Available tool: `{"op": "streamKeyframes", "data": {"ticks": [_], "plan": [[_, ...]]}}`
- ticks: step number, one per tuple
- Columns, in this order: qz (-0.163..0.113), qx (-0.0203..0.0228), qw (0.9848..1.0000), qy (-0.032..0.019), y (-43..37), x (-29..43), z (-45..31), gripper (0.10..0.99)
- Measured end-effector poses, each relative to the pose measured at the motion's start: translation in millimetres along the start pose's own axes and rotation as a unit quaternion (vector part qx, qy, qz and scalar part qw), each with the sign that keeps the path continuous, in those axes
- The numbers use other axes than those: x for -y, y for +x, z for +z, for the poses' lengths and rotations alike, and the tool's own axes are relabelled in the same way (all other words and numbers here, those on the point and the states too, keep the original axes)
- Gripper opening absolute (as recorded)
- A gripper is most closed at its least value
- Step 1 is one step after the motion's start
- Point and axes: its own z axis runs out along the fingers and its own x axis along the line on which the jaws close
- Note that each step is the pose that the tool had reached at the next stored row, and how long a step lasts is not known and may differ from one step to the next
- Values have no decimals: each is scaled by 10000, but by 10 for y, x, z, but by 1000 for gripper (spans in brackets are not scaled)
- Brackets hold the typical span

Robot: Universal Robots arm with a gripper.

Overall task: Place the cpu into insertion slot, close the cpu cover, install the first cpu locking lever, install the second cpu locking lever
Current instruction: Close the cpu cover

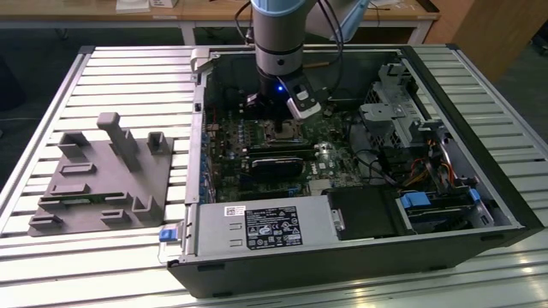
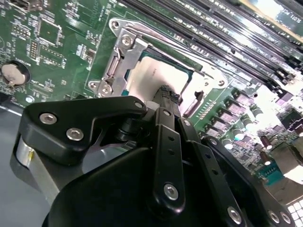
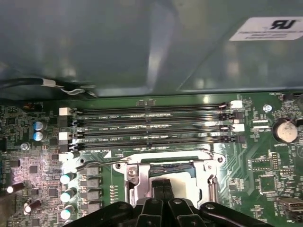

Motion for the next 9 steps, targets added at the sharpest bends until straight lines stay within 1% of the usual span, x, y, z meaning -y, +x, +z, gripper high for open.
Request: {"op": "streamKeyframes", "data": {"ticks": [5, 7, 9], "plan": [[1, -1, 10000, 0, -16, -8, -63, 106], [0, 0, 10000, -1, -12, -8, -62, 106], [0, -1, 10000, -1, 13, -5, -59, 106]]}}
